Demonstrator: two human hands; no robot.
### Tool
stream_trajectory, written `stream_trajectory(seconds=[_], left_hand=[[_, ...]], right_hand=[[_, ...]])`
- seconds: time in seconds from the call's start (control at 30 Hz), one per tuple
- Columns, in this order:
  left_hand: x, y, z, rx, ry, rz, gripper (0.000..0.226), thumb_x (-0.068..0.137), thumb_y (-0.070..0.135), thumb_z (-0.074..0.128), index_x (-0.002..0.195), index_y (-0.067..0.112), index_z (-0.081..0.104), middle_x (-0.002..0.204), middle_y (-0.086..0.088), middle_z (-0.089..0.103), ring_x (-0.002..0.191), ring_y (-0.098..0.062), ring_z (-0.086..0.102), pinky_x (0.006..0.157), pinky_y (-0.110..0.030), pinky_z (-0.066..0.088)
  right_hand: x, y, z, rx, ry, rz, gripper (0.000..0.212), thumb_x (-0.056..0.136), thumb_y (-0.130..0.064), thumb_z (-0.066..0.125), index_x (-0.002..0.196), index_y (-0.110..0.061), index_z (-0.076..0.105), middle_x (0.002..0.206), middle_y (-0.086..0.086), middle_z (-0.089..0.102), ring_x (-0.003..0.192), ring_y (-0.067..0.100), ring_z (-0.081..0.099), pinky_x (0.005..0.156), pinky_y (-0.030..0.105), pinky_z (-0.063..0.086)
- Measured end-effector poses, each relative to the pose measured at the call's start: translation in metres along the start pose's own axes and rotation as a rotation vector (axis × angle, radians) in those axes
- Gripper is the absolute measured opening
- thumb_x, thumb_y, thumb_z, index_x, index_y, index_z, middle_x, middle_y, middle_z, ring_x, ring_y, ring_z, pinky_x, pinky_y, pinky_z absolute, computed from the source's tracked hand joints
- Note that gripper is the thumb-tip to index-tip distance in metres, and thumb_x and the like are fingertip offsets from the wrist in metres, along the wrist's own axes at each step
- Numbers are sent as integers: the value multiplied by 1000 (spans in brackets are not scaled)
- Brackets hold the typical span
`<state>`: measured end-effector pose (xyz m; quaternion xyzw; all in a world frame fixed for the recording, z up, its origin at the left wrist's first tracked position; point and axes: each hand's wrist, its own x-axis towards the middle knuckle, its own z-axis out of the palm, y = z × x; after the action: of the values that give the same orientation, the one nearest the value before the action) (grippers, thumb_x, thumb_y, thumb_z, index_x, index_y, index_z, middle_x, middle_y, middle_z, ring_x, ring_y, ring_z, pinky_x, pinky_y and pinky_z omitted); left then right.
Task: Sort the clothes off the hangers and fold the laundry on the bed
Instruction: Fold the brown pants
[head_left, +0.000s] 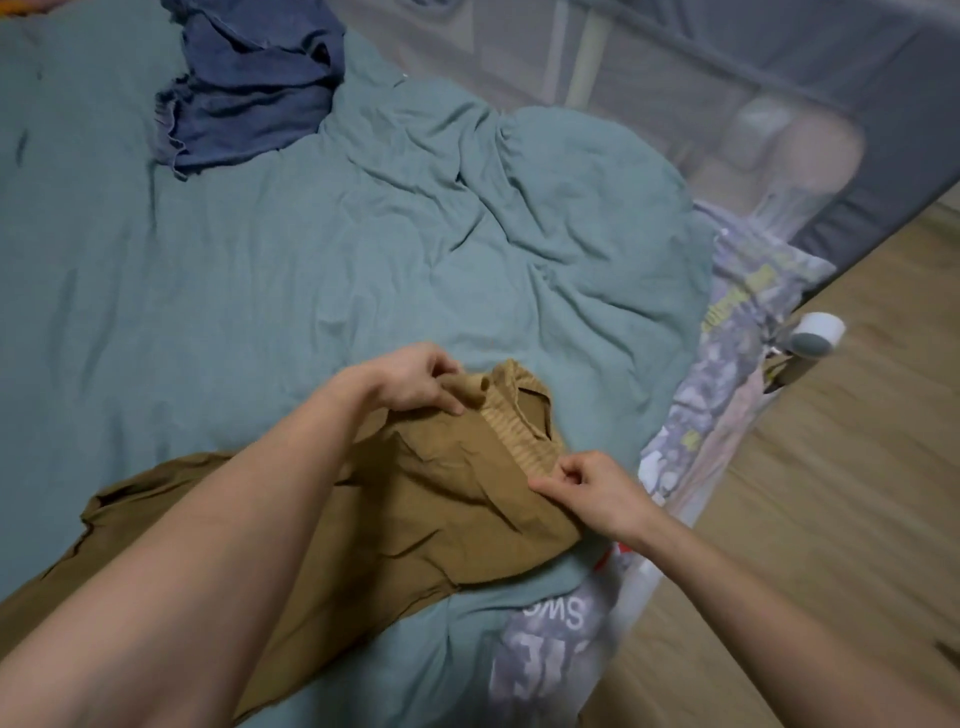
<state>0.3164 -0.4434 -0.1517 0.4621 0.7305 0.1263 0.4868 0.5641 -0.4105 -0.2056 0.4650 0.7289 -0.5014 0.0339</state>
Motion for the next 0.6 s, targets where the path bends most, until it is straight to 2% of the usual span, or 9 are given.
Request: stream_trajectory(seconds=[0.07, 0.13, 0.17, 0.23, 0.3, 0.37, 0.47, 0.53, 0.6], left_hand=[[8, -8, 10, 234, -90, 12, 20, 78, 2, 75, 97, 11, 74, 73, 5, 64, 59, 4, 53, 59, -12, 40], [15, -16, 18, 290, -83, 21, 20, 78, 0, 74, 96, 9, 75, 65, 11, 59, 49, 10, 48, 53, -8, 36], [17, -17, 21, 313, -60, 30, 18, 78, 2, 74, 95, 9, 74, 66, 9, 58, 51, 8, 49, 53, -11, 36], [20, -20, 23, 352, 4, 57, 10, 81, 10, 75, 89, 11, 70, 75, 2, 60, 66, -6, 52, 59, -21, 36], [23, -24, 24, 332, 53, 89, 11, 83, 16, 74, 82, 16, 63, 81, -3, 60, 77, -16, 53, 63, -26, 35], [26, -31, 25, 256, 71, 113, 11, 84, 16, 72, 83, 13, 62, 87, -6, 62, 83, -19, 56, 70, -27, 39], [23, -31, 24, -20, 78, 87, 18, 89, 20, 68, 101, 7, 70, 98, -7, 70, 85, -13, 63, 74, -24, 48], [19, -29, 21, -336, -4, 19, 18, 91, 19, 64, 106, 11, 70, 97, -3, 73, 81, -7, 67, 72, -19, 51], [20, -30, 16, -462, -107, -40, 19, 90, 18, 65, 107, 11, 70, 97, -2, 74, 83, -10, 69, 73, -20, 54]], right_hand=[[8, 1, -3, -1, 83, 29, 44, 89, -43, 62, 57, -16, 48, 51, -7, 46, 55, 12, 44, 57, 30, 35], [23, 3, -8, -13, 280, 41, 34, 90, -40, 60, 69, -13, 57, 63, -1, 59, 67, 20, 55, 65, 33, 41], [30, 2, -9, -8, 323, 50, 29, 90, -37, 61, 76, -12, 61, 70, 2, 62, 73, 22, 58, 69, 34, 42], [40, 1, -7, 9, 277, 94, 27, 92, -34, 59, 89, -7, 63, 83, 7, 65, 83, 24, 59, 74, 33, 41], [47, 6, 1, 28, 230, 157, 27, 95, -28, 53, 93, -4, 64, 95, 13, 67, 93, 28, 59, 76, 32, 40], [54, 9, 7, 101, 271, 215, 21, 95, -19, 52, 89, -4, 67, 95, 14, 68, 92, 27, 59, 76, 31, 40], [65, 5, 9, 321, 299, 283, 21, 92, -12, 56, 72, -13, 63, 73, 6, 62, 70, 19, 55, 66, 29, 42], [70, -2, 6, 477, 227, 318, 23, 92, -11, 59, 69, -15, 60, 63, 2, 57, 54, 13, 47, 52, 25, 39], [75, -9, 2, 561, 116, 323, 22, 92, -9, 60, 70, -14, 61, 60, 1, 55, 51, 12, 44, 44, 21, 37]])
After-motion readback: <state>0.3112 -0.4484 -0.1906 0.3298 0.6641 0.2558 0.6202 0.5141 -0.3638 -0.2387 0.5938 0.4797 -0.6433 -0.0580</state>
